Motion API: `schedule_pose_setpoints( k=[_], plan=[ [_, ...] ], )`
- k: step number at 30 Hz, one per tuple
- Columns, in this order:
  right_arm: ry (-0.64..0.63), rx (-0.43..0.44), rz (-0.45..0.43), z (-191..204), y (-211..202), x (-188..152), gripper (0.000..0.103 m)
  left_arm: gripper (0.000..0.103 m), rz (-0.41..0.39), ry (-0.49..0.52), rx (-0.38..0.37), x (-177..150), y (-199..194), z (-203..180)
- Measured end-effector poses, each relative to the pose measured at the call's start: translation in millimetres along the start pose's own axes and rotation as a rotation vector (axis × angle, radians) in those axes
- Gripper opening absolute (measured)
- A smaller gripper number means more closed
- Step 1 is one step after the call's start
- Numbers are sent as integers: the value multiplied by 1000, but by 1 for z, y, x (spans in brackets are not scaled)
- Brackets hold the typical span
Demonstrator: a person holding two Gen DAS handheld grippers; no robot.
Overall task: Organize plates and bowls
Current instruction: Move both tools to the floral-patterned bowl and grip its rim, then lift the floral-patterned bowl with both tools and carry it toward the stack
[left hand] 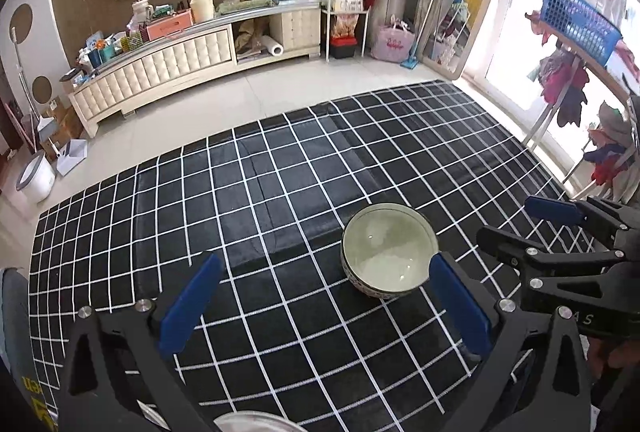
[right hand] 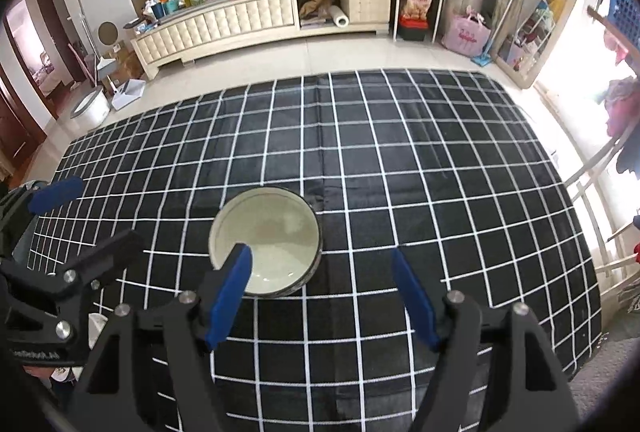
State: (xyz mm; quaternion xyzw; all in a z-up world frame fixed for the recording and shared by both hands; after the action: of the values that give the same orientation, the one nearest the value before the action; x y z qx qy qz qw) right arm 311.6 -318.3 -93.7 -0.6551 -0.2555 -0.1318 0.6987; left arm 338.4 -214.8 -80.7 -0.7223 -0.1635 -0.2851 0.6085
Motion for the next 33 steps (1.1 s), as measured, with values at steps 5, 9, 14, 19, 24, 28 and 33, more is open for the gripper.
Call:
schedule_pose_setpoints(
  k=[5,9,14,19,24,28,33],
  plan=[
    [5,16,38,-7,21,-1,76,103,57,23,-7,3,25,-2],
    [18,43,68,-13,37,0,76,103,97,17,-14,7,46,-4],
    [27,47,94,-18,56,0,76,103,147,16,-47,10,68,-6],
    [34,38,99,-20,65,0,75,103,188,31,-33,11,94,-7],
    [26,60,96,-19,69,1,75,94,214,33,-37,10,110,-5],
    [20,76,114,-14,77,3,61,68,251,12,-52,6,118,-1],
    [27,103,135,-13,85,-1,38,49,288,2,-73,-3,125,2]
  ],
)
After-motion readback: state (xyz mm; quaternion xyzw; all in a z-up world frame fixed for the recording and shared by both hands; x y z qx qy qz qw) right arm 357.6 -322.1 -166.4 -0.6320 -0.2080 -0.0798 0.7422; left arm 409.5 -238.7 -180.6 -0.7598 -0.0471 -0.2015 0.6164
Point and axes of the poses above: each gripper's, at about its wrist camera, not at the fingertips, and y roughly the way its jaws point, z to its left, x to its top, the point moved 2 cm from there along y, roughly the way its jaws point, and after that the axes turned 8 degrees about -y, right-handed, at the moved point
